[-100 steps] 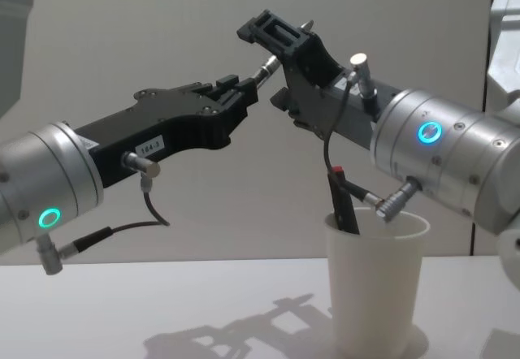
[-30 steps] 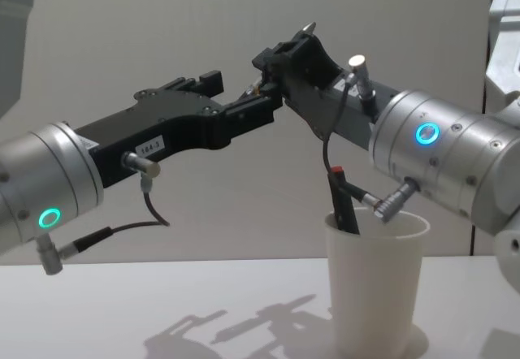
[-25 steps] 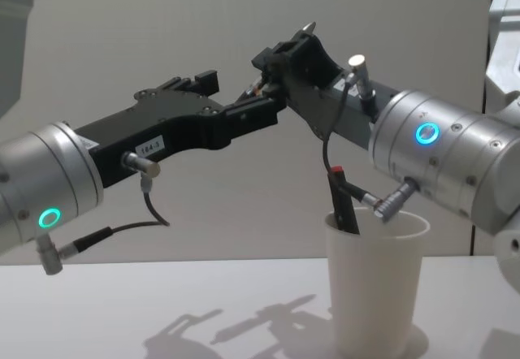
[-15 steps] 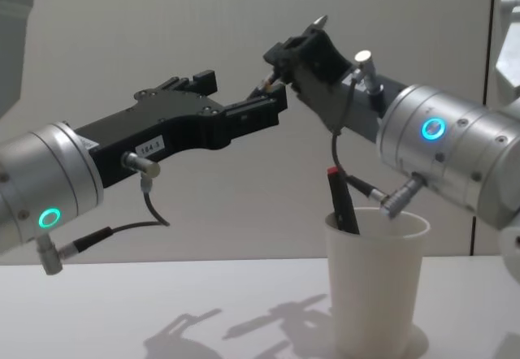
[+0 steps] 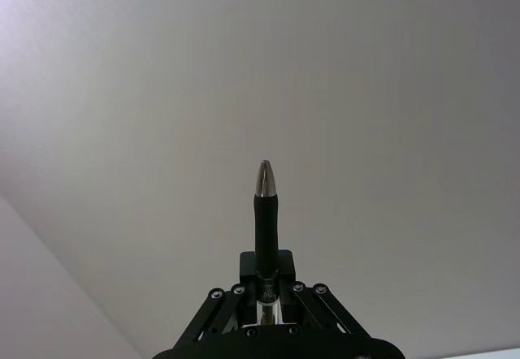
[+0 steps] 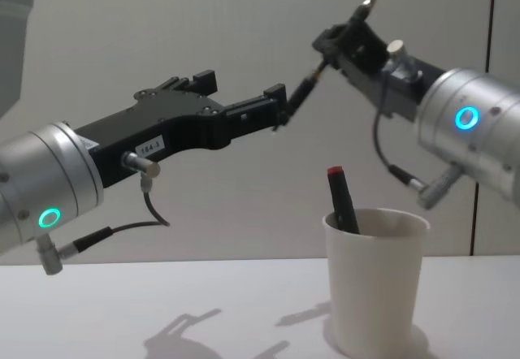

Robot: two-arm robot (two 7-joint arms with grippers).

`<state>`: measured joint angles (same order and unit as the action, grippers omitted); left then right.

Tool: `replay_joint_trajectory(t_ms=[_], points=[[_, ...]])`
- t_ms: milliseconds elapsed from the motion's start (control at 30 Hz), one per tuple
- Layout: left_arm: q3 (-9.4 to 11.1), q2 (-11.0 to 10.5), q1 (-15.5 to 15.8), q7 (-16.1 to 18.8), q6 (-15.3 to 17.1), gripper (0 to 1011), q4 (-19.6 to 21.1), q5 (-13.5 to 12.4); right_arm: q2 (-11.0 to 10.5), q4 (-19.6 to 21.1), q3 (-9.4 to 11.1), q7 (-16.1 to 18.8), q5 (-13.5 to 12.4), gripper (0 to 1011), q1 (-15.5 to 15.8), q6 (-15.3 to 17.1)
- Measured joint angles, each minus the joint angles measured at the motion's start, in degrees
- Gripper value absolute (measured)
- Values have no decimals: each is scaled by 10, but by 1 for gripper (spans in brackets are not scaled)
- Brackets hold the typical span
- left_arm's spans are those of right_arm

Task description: Place the pen into the pen holder.

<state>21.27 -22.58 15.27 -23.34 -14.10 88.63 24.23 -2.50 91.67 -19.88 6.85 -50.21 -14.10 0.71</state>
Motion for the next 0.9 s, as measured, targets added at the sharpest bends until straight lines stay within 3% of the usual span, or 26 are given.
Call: replay_joint_trajectory(t_ms=[367,900], points=[[0,0,0,0,0,1001,0,0,-22,43,0,-46,85,143,28,-35],[0,0,0,0,0,1001,0,0,-50,80,-12,-108,255,143,75,-73]])
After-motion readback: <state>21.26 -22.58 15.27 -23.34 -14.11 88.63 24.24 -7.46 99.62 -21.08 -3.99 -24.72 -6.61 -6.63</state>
